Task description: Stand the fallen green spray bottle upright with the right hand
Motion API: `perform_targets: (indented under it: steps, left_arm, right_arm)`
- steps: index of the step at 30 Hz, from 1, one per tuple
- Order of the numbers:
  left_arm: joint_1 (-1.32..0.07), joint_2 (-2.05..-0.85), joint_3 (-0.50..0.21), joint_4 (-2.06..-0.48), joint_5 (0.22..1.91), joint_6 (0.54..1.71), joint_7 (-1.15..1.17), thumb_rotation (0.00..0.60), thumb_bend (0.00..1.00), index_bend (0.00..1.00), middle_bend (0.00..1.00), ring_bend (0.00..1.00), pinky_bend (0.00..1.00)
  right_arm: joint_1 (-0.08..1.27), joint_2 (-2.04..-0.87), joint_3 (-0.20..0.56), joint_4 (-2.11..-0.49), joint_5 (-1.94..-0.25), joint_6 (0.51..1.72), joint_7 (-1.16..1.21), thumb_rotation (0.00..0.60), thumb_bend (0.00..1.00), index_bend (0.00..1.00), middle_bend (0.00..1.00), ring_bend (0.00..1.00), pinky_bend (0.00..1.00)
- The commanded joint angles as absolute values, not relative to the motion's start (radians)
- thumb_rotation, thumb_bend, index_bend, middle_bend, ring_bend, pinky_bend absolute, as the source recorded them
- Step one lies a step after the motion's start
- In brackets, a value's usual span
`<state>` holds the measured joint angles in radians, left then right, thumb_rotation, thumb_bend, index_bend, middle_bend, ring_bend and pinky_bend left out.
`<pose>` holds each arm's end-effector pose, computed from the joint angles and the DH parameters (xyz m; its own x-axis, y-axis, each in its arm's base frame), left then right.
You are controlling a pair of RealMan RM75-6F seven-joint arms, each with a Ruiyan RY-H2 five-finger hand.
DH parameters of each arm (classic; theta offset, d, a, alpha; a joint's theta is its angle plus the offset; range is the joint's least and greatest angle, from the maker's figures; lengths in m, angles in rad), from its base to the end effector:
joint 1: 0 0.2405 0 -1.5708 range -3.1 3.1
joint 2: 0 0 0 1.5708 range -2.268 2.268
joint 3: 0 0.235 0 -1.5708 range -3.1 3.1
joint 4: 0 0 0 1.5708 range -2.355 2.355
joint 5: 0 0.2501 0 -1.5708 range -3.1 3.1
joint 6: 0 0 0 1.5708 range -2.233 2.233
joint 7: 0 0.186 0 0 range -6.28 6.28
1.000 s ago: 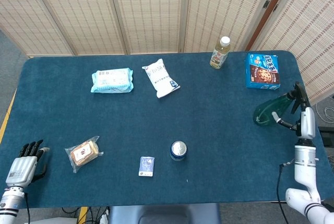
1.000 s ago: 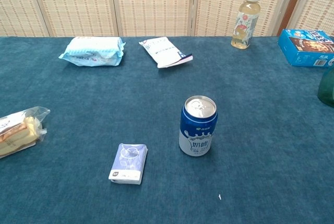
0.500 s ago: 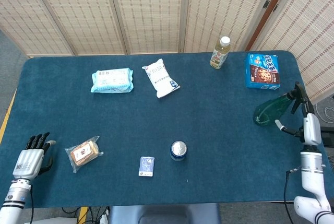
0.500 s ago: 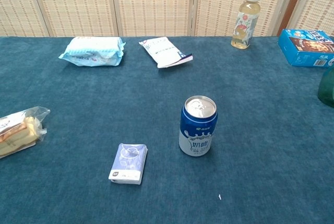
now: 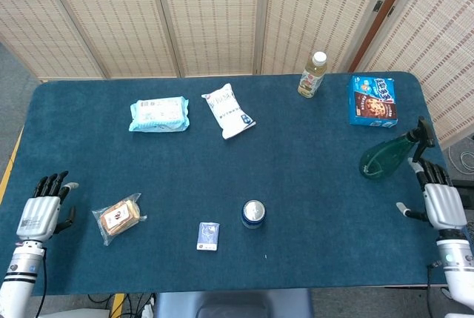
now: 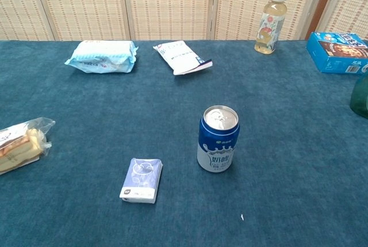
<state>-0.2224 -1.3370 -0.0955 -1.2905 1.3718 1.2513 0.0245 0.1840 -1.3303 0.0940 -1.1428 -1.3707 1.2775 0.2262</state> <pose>-0.3525 0.2844 0.0608 0.4779 0.1208 0.8701 0.8747 0.0249 -0.4840 -0.3965 -0.2755 0.0970 0.3854 -0.0708 0.9200 -0.9138 0.1091 0.3912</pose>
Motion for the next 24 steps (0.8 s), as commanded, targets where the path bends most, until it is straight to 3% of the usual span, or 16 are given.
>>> perform_targets:
  steps: [1, 12, 24]
  left_arm:
    - [-0.216, -1.33, -0.097, -1.293, 1.367, 1.261, 0.013, 0.6, 0.5, 0.22, 0.07, 0.0, 0.0]
    - [-0.212, -1.332, -0.088, -1.312, 1.363, 1.272, 0.023, 0.6, 0.5, 0.22, 0.07, 0.0, 0.0]
    - [-0.195, -1.296, -0.081, -1.454, 1.402, 1.35, 0.082, 0.6, 0.5, 0.22, 0.07, 0.0, 0.0]
  right_arm:
    - [0.132, -1.26, 0.05, -1.246, -1.37, 1.304, 0.104, 0.6, 0.11, 0.05, 0.04, 0.0, 0.06]
    - [0.112, -1.283, 0.042, -1.188, -1.391, 1.324, 0.123, 0.6, 0.11, 0.05, 0.03, 0.0, 0.06]
    - [0.099, -1.278, 0.041, -1.186, -1.428, 1.36, 0.163, 0.6, 0.11, 0.05, 0.03, 0.0, 0.06]
